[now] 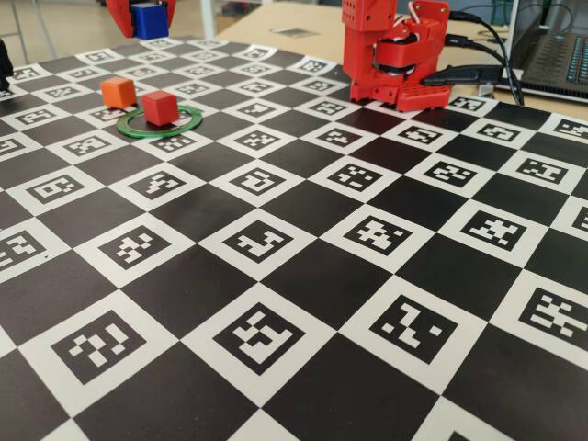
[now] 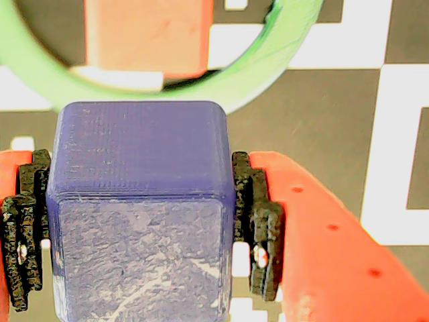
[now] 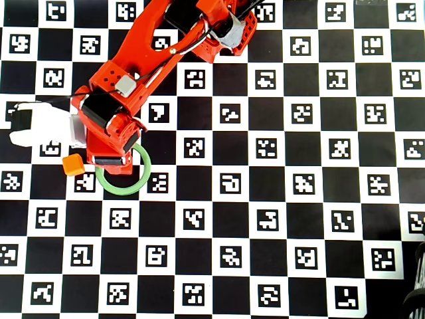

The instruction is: Grab the red cube then put it in the green circle then put the blue cube on top and finally the orange cube on top

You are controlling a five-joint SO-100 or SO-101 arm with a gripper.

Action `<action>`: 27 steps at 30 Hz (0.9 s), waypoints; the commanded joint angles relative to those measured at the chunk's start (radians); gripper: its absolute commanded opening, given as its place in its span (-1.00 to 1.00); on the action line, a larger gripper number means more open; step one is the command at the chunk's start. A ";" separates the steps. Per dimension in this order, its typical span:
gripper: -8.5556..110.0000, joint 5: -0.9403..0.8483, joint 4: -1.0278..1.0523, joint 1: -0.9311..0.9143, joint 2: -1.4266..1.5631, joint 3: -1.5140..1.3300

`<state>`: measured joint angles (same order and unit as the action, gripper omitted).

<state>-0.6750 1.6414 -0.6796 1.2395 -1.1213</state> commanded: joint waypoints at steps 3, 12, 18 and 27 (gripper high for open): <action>-0.67 -0.009 -0.066 -0.015 0.021 0.023; -0.67 -0.006 -0.170 -0.003 0.020 -0.089; -0.67 0.003 -0.199 0.011 0.020 -0.133; -0.67 0.012 -0.258 0.014 0.029 -0.196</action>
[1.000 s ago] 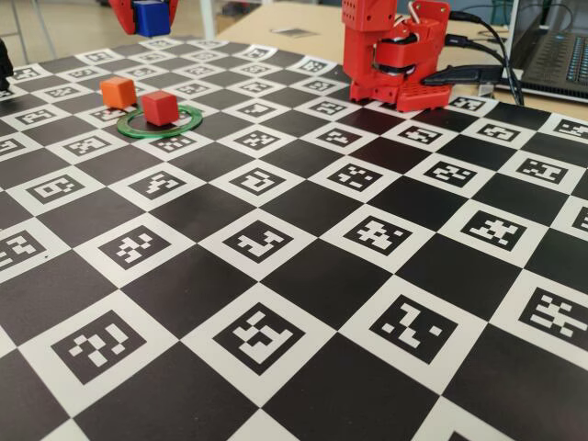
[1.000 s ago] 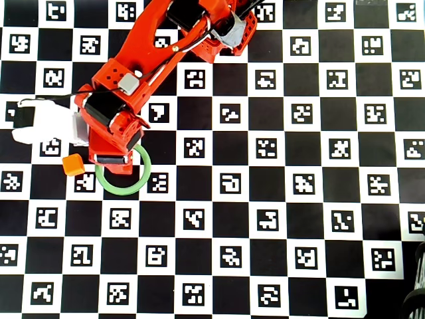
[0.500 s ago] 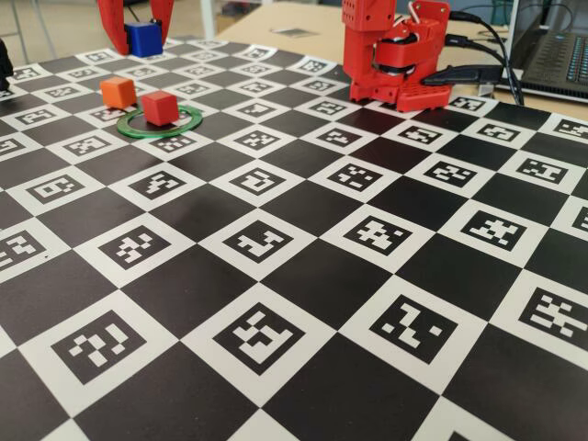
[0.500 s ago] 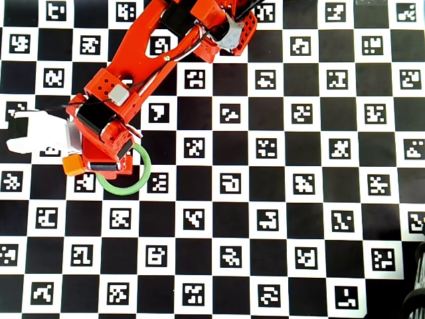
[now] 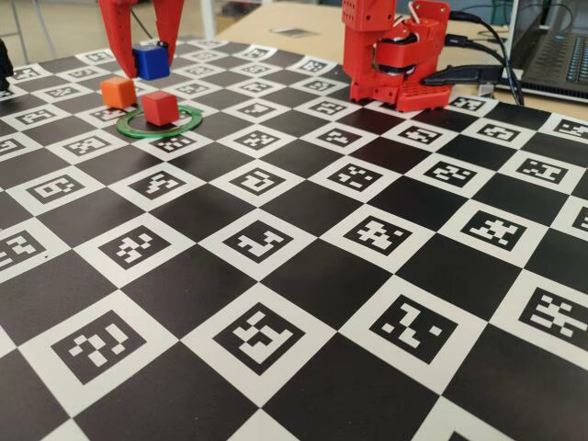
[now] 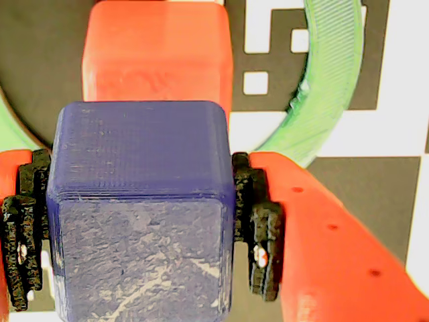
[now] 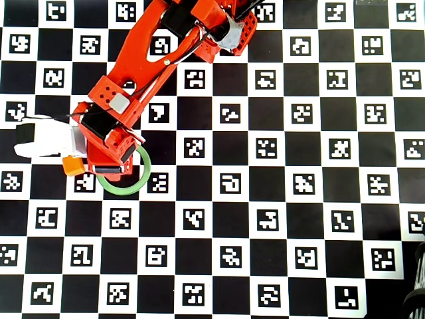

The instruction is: Grab the red cube then put it in the green circle then put the blue cube on top and finally the orange cube on top

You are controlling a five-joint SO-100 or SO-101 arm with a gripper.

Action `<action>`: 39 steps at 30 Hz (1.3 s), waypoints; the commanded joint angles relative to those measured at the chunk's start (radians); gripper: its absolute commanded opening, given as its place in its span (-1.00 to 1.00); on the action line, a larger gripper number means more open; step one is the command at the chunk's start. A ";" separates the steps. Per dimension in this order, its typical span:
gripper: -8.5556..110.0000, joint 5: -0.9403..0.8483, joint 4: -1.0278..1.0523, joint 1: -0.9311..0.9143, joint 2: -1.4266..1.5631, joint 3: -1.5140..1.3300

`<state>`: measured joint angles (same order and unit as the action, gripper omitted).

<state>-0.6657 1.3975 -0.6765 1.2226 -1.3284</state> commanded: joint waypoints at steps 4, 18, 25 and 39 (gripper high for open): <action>-0.67 0.018 -0.021 0.017 0.051 0.003; -0.67 0.044 -0.052 0.014 0.069 -0.031; -0.67 0.044 -0.067 0.008 0.074 -0.060; -0.67 0.029 -0.092 -0.014 0.074 -0.075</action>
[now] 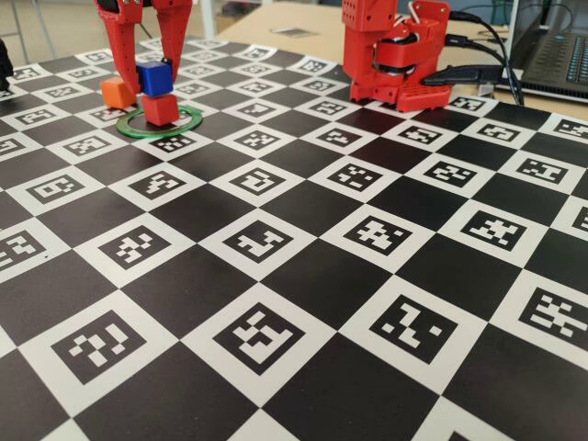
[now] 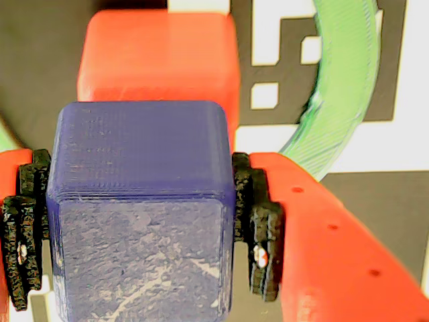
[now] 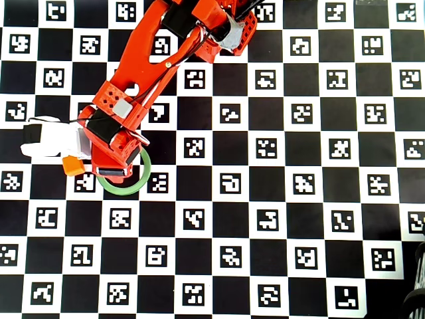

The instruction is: Grab the red cube then put it in the green circle then put the blue cube on top and finally the orange cube on top

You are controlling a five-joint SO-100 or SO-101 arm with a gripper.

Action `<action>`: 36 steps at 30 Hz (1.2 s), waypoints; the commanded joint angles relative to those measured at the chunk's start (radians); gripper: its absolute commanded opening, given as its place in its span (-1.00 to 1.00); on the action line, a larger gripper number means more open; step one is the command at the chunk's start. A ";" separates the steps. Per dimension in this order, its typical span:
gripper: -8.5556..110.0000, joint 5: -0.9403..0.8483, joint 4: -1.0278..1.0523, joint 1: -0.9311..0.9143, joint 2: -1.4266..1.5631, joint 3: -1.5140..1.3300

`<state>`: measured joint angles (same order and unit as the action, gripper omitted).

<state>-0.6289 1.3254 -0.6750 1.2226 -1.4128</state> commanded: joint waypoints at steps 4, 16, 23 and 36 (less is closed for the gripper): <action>-0.67 -0.011 -0.025 -0.020 0.072 0.009; -0.68 -0.009 -0.046 -0.018 0.067 -0.018; -0.66 0.003 -0.048 -0.018 0.066 -0.018; -0.14 0.005 -0.040 -0.020 0.067 -0.020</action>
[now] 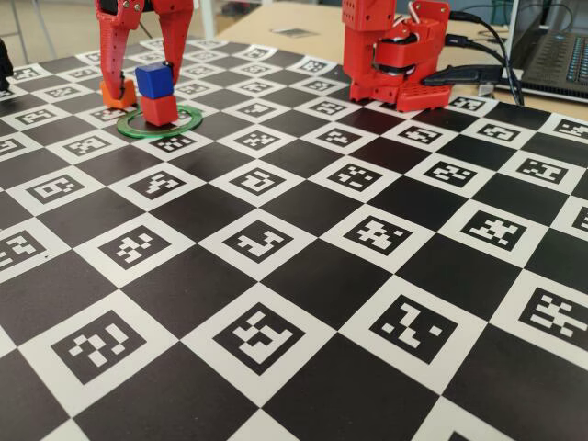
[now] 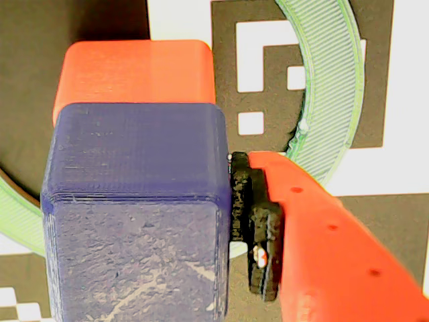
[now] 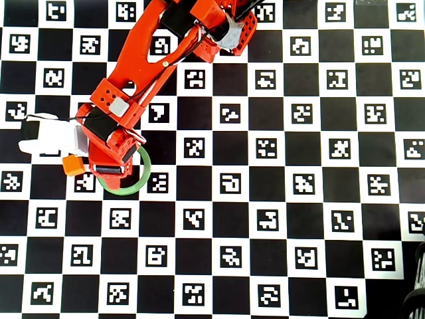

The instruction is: Grab the red cube then put it in the green circle then put the blue cube on top and finally the orange cube on top

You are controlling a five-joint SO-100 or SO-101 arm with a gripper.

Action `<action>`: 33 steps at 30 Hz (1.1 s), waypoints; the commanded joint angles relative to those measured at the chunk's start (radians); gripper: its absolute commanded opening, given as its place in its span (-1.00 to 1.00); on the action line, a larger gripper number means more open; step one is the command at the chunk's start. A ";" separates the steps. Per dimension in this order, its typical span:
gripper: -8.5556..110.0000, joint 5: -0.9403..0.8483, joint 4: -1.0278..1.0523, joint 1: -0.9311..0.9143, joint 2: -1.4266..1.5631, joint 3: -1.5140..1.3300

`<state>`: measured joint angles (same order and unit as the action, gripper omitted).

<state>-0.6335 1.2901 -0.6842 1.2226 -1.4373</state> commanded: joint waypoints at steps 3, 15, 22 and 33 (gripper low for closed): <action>-0.11 0.009 0.002 -0.011 0.067 0.008; -0.10 -0.011 0.035 -0.018 0.118 0.009; -0.08 -0.020 0.092 -0.038 0.184 0.028; -0.03 -0.063 0.176 -0.121 0.247 0.138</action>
<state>-0.6857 1.4481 -0.7793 1.3606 -1.4036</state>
